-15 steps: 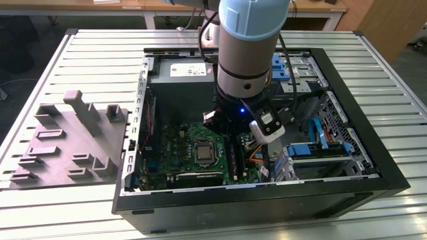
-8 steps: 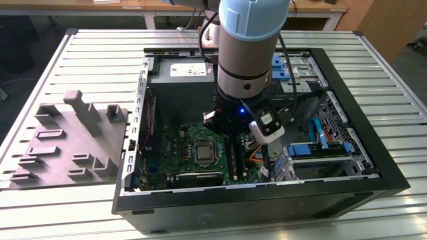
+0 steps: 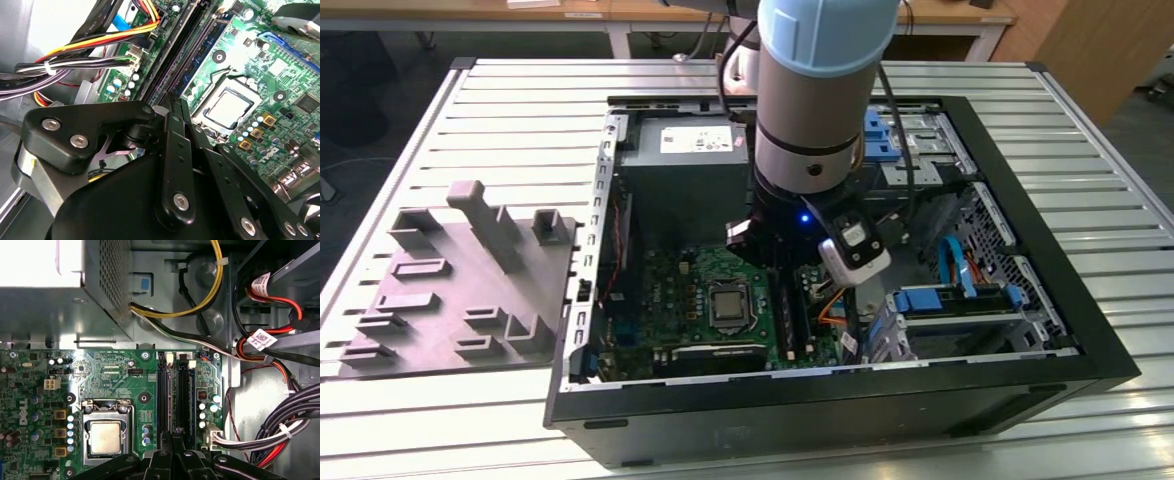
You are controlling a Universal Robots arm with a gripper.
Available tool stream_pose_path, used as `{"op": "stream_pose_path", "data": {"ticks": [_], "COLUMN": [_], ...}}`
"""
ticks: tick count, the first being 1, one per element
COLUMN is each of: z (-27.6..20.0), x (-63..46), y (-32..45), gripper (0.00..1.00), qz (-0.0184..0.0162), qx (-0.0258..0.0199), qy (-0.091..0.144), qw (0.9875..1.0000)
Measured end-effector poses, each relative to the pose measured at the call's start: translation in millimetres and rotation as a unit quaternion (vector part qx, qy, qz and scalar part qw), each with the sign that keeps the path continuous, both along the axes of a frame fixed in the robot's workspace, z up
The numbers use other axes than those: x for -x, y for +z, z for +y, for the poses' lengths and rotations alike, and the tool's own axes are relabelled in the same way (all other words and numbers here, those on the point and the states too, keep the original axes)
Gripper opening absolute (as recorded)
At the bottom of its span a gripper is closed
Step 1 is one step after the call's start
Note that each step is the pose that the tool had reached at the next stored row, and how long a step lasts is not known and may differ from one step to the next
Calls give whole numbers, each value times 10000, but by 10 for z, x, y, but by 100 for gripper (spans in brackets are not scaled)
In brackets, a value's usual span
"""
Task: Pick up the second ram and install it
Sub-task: 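Insert the second ram into the second slot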
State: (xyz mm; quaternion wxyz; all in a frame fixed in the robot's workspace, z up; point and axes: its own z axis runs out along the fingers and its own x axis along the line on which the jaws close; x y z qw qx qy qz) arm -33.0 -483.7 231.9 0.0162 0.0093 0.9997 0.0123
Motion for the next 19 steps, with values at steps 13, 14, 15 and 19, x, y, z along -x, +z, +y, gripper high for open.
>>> {"op": "stream_pose_path", "data": {"ticks": [13, 14, 15, 19], "z": [22, 23, 26, 27], "x": [0, 0, 0, 0], "y": [18, 16, 13, 12], "gripper": [11, 11, 11, 11], "qz": [1, 1, 1, 3], "qx": [163, 163, 163, 164], "qy": [-61, -79, -100, -164], "qw": [9998, 9998, 9998, 9997]}}
